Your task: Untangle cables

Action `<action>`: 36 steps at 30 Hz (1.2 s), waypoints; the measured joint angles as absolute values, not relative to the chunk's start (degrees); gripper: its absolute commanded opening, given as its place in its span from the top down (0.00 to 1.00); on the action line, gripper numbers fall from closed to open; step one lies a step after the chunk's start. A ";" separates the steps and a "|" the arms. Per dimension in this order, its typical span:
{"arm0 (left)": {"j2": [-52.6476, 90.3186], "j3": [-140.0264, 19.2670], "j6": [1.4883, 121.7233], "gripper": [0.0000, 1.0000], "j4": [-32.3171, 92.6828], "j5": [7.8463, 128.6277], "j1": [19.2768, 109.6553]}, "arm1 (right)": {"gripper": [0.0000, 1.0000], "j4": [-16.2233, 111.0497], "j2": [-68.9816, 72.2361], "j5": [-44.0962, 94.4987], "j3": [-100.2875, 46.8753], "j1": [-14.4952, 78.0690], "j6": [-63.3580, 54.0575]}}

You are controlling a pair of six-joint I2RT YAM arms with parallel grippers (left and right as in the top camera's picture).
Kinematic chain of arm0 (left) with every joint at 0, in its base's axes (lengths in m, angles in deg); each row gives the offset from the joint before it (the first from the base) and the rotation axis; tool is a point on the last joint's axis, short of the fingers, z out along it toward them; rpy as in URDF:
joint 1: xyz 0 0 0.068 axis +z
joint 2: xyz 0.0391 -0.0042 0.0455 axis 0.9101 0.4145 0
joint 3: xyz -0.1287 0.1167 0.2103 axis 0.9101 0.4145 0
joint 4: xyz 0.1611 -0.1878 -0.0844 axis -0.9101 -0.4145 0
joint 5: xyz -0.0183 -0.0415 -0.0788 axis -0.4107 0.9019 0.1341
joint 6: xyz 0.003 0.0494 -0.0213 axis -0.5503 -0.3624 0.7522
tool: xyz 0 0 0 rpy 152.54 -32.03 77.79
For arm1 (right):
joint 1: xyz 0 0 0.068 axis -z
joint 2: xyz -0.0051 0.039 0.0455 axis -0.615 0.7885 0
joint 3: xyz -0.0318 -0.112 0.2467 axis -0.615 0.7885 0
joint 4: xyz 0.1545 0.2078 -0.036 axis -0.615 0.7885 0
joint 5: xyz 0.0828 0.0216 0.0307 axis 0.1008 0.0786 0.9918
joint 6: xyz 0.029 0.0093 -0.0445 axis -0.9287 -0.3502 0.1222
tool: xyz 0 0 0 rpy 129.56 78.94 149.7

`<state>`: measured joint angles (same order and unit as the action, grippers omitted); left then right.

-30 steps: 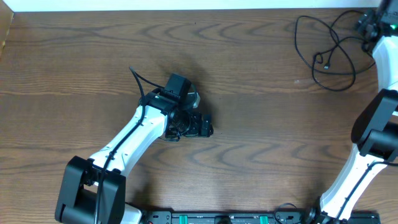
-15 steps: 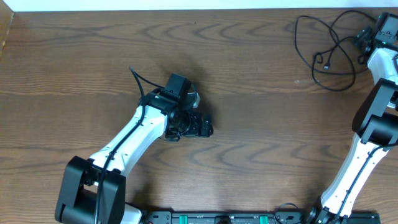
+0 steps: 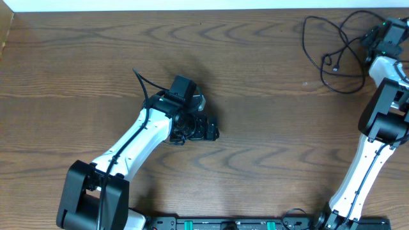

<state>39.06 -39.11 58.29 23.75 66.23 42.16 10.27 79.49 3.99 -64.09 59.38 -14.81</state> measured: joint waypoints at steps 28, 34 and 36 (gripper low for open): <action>39.06 -39.11 58.29 0.02 23.75 66.23 42.16 | 0.99 14.27 84.17 17.76 -72.99 60.21 -23.10; 39.06 -39.11 58.29 0.02 23.75 66.23 42.16 | 0.99 24.47 83.47 17.43 -78.41 59.91 -18.92; 39.06 -39.11 58.29 0.02 23.75 66.23 42.16 | 0.99 26.51 82.20 16.14 -78.61 60.08 -16.93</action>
<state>39.06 -39.11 58.29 23.75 66.23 42.16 26.51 82.20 16.14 -78.61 60.08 -16.93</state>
